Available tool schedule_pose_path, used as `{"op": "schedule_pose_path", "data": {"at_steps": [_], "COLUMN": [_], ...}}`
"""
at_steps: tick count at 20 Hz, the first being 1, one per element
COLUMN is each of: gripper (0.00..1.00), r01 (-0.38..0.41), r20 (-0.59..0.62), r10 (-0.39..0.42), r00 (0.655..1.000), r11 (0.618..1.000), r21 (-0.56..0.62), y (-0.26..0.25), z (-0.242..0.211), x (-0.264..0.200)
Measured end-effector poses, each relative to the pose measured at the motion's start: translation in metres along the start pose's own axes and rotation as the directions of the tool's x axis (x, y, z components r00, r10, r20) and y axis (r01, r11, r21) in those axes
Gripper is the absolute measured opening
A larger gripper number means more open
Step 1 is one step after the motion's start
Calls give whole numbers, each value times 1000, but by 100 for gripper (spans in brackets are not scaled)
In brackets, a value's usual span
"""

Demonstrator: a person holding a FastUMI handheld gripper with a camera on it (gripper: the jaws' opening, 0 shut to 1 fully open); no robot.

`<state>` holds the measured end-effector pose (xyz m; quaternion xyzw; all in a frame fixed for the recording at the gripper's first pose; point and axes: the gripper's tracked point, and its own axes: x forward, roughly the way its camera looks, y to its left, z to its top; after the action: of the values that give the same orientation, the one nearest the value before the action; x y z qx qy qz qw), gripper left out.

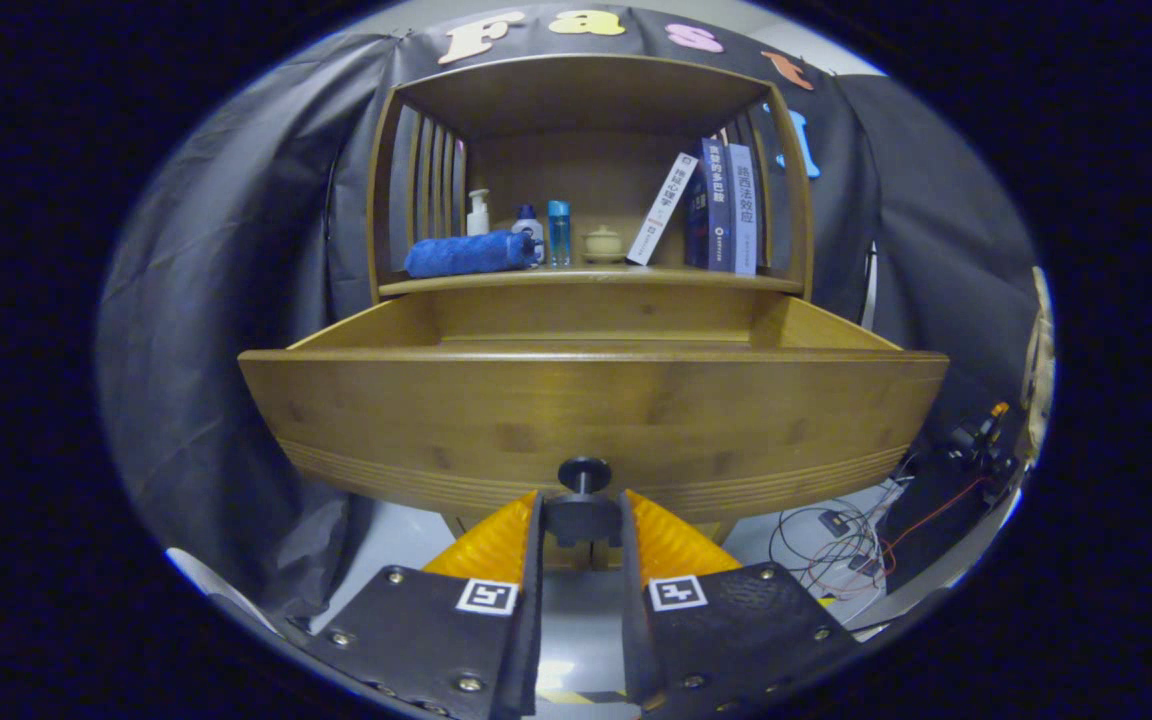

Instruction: Pull open the drawer, take out the items inside it, and place them on the countertop above the cabinet.

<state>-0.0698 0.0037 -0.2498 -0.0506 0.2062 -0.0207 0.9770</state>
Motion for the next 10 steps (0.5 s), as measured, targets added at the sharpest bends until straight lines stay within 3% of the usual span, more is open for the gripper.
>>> {"op": "schedule_pose_path", "data": {"at_steps": [4, 7, 10], "gripper": [33, 45, 78], "r01": [-4, 19, 22], "r20": [-21, 51, 131], "r10": [4, -19, -20], "r00": [1000, 999, 991], "r11": [1000, 1000, 1000], "r21": [-12, -7, -13], "y": [2, 1, 5], "z": [-3, 26, 70], "x": [-4, -21, -40]}}
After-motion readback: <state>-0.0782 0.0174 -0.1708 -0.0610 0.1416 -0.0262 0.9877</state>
